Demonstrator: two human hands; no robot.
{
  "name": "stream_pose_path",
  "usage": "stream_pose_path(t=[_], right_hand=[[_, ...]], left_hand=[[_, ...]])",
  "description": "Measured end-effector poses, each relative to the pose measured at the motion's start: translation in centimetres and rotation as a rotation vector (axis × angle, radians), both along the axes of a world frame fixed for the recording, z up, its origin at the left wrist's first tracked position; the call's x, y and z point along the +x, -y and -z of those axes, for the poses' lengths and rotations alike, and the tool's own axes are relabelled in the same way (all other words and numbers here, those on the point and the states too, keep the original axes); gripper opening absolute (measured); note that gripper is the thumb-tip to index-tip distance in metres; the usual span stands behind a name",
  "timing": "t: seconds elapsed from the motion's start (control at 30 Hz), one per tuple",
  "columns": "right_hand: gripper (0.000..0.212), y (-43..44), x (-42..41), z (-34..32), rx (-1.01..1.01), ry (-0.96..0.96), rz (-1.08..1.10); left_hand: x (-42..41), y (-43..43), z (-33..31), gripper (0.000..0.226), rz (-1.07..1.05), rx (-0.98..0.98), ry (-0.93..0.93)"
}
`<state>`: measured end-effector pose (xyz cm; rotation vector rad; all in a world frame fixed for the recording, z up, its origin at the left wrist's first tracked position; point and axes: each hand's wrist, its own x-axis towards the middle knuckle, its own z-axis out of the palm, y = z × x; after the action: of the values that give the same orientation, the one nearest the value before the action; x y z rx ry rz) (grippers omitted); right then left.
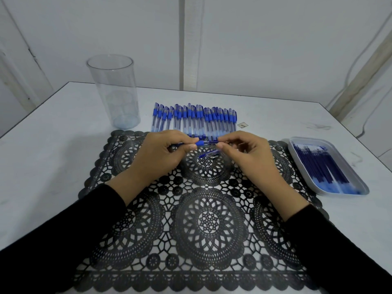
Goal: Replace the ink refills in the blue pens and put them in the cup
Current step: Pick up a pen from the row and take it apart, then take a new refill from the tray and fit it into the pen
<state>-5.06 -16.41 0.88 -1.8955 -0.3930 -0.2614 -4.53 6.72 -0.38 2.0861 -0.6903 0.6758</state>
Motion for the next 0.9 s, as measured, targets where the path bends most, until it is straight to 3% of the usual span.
stream_pose_path(t=[0.23, 0.63, 0.9], right_hand=[[0.010, 1.6, 0.2, -1.2, 0.131, -0.134, -0.082], [0.020, 2.9, 0.5, -3.2, 0.713, -0.195, -0.043], [0.015, 2.2, 0.7, -3.9, 0.832, -0.225, 0.065]], left_hand=[[0.1, -0.2, 0.0, 0.018, -0.017, -0.019, -0.014], [0.5, 0.0, -0.2, 0.019, -0.076, -0.076, 0.030], [0.6, 0.1, -0.1, 0.017, -0.078, -0.127, 0.042]])
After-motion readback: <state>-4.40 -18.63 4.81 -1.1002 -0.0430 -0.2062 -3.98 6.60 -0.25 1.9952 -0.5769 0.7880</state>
